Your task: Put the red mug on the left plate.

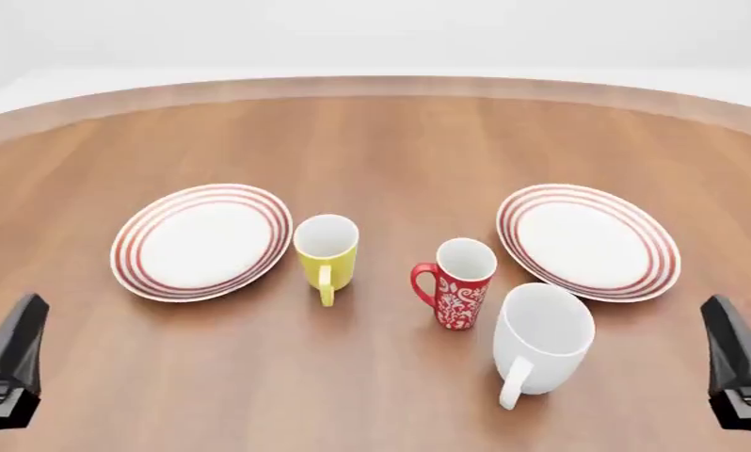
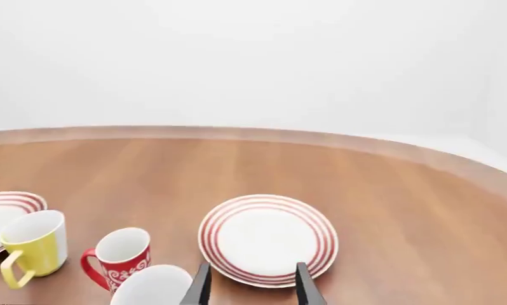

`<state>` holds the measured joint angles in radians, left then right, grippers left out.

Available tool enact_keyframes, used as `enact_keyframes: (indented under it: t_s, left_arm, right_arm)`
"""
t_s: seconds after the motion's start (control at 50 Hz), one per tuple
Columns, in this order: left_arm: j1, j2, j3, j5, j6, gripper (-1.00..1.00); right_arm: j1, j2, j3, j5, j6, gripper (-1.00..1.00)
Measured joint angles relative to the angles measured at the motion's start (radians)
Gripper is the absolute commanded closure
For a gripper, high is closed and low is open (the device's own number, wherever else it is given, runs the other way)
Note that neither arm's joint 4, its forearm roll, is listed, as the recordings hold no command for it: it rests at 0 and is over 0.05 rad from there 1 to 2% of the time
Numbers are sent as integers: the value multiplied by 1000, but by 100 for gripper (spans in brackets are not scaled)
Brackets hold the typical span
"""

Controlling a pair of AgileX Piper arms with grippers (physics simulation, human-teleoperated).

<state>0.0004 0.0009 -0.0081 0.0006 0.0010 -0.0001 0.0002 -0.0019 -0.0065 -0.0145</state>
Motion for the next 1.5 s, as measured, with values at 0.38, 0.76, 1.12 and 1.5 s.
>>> enact_keyframes:
  t_s: [0.38,0.76,1.12,1.5]
  left_arm:
    - [-39,0,-98,40,1,-100]
    - [-19,-1,-459,237,38,-100]
    - [-33,44,-641,271,117,-100]
    - [-111,287,-809,195,239,-100]
  right_arm:
    - [-7,1,-4,-9,-20,-100]
    - [-7,3,-5,-12,-25,-100]
    - [-7,3,-4,-12,-24,-100]
    - [-7,3,-4,-13,-24,-100]
